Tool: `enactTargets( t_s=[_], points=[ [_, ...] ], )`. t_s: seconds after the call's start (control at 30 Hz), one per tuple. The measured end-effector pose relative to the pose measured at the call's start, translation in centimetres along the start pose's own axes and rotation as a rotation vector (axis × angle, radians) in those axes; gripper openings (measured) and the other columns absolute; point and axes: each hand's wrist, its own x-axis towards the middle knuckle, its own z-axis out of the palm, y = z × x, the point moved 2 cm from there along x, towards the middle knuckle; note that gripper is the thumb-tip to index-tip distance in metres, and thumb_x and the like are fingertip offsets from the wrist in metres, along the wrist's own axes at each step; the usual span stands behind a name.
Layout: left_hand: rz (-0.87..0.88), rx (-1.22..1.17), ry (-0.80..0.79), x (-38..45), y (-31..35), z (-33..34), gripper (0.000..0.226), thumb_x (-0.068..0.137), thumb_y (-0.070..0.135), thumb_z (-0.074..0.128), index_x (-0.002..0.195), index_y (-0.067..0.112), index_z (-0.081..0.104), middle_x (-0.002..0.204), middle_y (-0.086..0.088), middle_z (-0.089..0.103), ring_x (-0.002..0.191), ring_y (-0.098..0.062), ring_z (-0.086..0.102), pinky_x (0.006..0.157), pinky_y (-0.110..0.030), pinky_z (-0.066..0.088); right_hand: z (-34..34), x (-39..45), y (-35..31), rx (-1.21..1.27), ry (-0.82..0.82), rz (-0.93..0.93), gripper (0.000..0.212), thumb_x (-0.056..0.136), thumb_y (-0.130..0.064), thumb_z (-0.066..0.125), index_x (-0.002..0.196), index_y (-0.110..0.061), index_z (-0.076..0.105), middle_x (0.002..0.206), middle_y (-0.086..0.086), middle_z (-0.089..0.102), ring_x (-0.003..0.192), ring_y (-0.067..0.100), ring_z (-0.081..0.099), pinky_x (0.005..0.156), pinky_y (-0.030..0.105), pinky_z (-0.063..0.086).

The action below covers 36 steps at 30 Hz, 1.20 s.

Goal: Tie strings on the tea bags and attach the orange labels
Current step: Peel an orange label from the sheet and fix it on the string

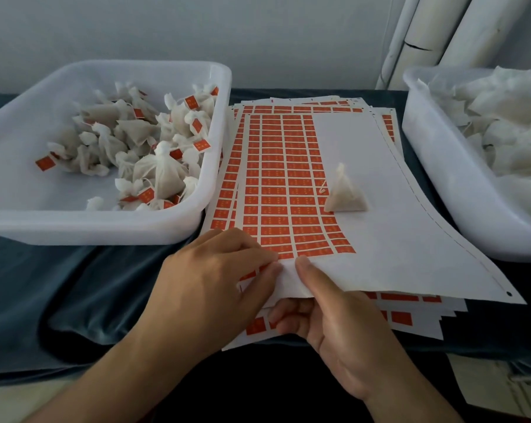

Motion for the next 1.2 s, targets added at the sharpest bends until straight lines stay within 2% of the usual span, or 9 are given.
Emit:
enactTargets(
  t_s=[0.13, 0.27, 0.43, 0.57, 0.7, 0.9, 1.07, 1.2],
  points=[
    [0.001, -0.024, 0.006, -0.07, 0.1, -0.09, 0.027, 0.095, 0.05, 0.066, 0.103, 0.028, 0.078, 0.102, 0.015, 0.071, 0.093, -0.005, 0.068, 0.074, -0.035, 0.062, -0.05, 0.01, -0.04, -0.019, 0.004, -0.004, 0.051, 0.072, -0.049, 0.065, 0.119, -0.028, 0.061, 0.089, 0.012, 0.077, 0.068, 0.025, 0.073, 0.06, 0.031, 0.058],
    [0.022, -0.002, 0.019, -0.03, 0.17, -0.24, 0.031, 0.093, 0.053, 0.064, 0.098, 0.026, 0.078, 0.097, 0.013, 0.072, 0.088, -0.007, 0.069, 0.071, -0.035, 0.062, 0.09, -0.07, -0.03, -0.035, -0.021, 0.0, 0.056, 0.072, -0.052, 0.064, 0.122, -0.027, 0.06, 0.087, 0.013, 0.076, 0.068, 0.023, 0.071, 0.062, 0.031, 0.057],
    [0.087, 0.05, 0.015, 0.09, 0.21, -0.12, 0.023, 0.092, 0.042, 0.07, 0.093, 0.022, 0.081, 0.094, 0.008, 0.074, 0.086, -0.013, 0.073, 0.072, -0.039, 0.063, 0.06, -0.03, 0.06, -0.037, -0.026, 0.017, 0.059, 0.071, -0.054, 0.063, 0.124, -0.027, 0.058, 0.083, 0.015, 0.075, 0.066, 0.023, 0.071, 0.063, 0.031, 0.058],
    [0.085, 0.037, 0.03, 0.12, 0.11, -0.05, 0.018, 0.093, 0.038, 0.069, 0.089, 0.023, 0.079, 0.092, 0.01, 0.072, 0.083, -0.011, 0.071, 0.066, -0.036, 0.062, -0.15, -0.03, 0.14, -0.057, -0.032, 0.039, 0.06, 0.073, -0.056, 0.062, 0.125, -0.027, 0.058, 0.086, 0.018, 0.076, 0.068, 0.025, 0.072, 0.063, 0.031, 0.058],
    [0.043, -0.042, -0.009, 0.15, 0.03, -0.17, 0.031, 0.084, 0.053, 0.071, 0.096, 0.026, 0.078, 0.097, 0.014, 0.07, 0.087, -0.006, 0.068, 0.069, -0.034, 0.061, -0.27, -0.04, 0.02, -0.03, -0.049, 0.052, 0.057, 0.074, -0.056, 0.061, 0.122, -0.026, 0.061, 0.08, 0.018, 0.073, 0.061, 0.023, 0.068, 0.055, 0.028, 0.057],
    [0.064, -0.035, -0.018, 0.14, 0.55, 0.07, 0.021, 0.087, 0.044, 0.074, 0.08, 0.025, 0.078, 0.081, 0.015, 0.067, 0.074, -0.003, 0.064, 0.059, -0.026, 0.056, -0.12, 0.15, 0.2, -0.057, -0.05, 0.016, 0.055, 0.079, -0.057, 0.056, 0.113, -0.015, 0.066, 0.076, 0.019, 0.071, 0.059, 0.022, 0.068, 0.052, 0.025, 0.054],
    [-0.053, -0.226, -0.043, 0.11, 0.07, 0.07, 0.013, 0.084, 0.042, 0.071, 0.083, 0.032, 0.079, 0.081, 0.02, 0.067, 0.077, -0.003, 0.066, 0.064, -0.029, 0.056, -0.14, 0.09, 0.26, -0.063, -0.059, -0.009, 0.052, 0.084, -0.054, 0.052, 0.12, -0.017, 0.061, 0.079, 0.02, 0.073, 0.064, 0.023, 0.07, 0.055, 0.026, 0.056],
    [-0.11, -0.299, -0.057, 0.06, -0.32, 0.24, 0.005, 0.083, 0.035, 0.074, 0.081, 0.033, 0.078, 0.082, 0.019, 0.07, 0.082, -0.006, 0.069, 0.069, -0.025, 0.056, -0.17, 0.12, 0.32, -0.065, -0.059, -0.001, 0.055, 0.083, -0.053, 0.053, 0.125, -0.018, 0.059, 0.08, 0.019, 0.074, 0.066, 0.023, 0.071, 0.057, 0.027, 0.057]
  ],
)
